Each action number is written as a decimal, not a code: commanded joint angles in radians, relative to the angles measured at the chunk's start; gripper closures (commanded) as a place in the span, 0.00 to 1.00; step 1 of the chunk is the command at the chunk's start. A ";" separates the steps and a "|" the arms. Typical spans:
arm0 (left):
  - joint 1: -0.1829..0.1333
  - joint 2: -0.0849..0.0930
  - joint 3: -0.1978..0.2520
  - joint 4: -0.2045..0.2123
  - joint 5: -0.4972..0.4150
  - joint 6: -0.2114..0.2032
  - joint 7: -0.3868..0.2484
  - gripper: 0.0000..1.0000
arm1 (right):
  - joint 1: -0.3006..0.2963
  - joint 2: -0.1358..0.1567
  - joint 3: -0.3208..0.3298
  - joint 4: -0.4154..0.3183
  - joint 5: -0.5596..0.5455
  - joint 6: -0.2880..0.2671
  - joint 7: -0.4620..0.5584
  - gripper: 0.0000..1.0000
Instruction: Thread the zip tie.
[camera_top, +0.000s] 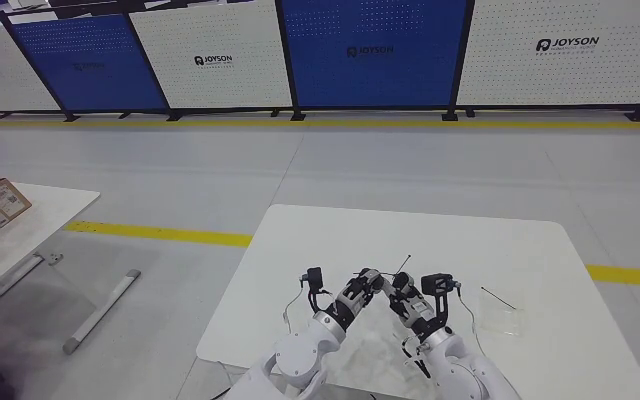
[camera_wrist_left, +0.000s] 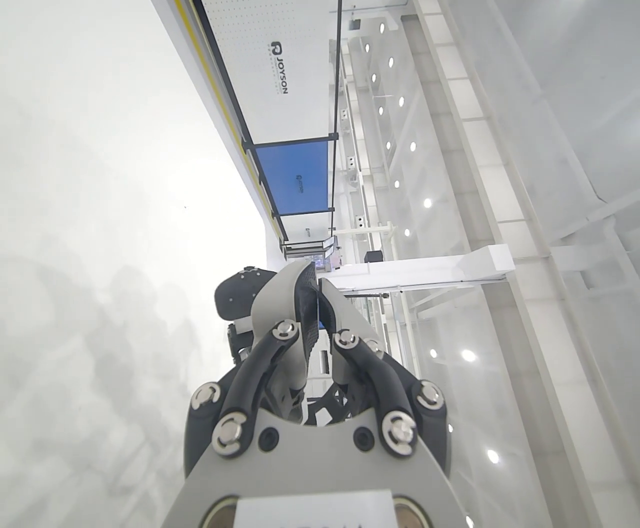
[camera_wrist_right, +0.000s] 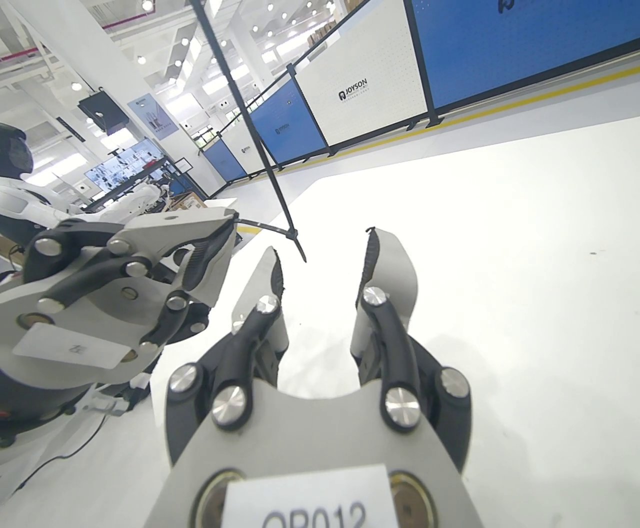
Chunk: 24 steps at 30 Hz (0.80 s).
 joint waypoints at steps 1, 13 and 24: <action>0.000 0.000 0.002 0.002 0.006 0.002 -0.001 1.00 | -0.001 0.000 0.001 -0.003 -0.001 0.000 -0.001 0.76; -0.002 -0.001 0.006 0.009 0.018 0.004 0.005 1.00 | -0.003 0.001 0.004 -0.011 -0.007 0.005 -0.004 1.00; -0.003 -0.003 0.006 0.010 0.006 -0.010 0.008 1.00 | 0.005 0.000 -0.001 0.002 -0.002 -0.006 0.012 1.00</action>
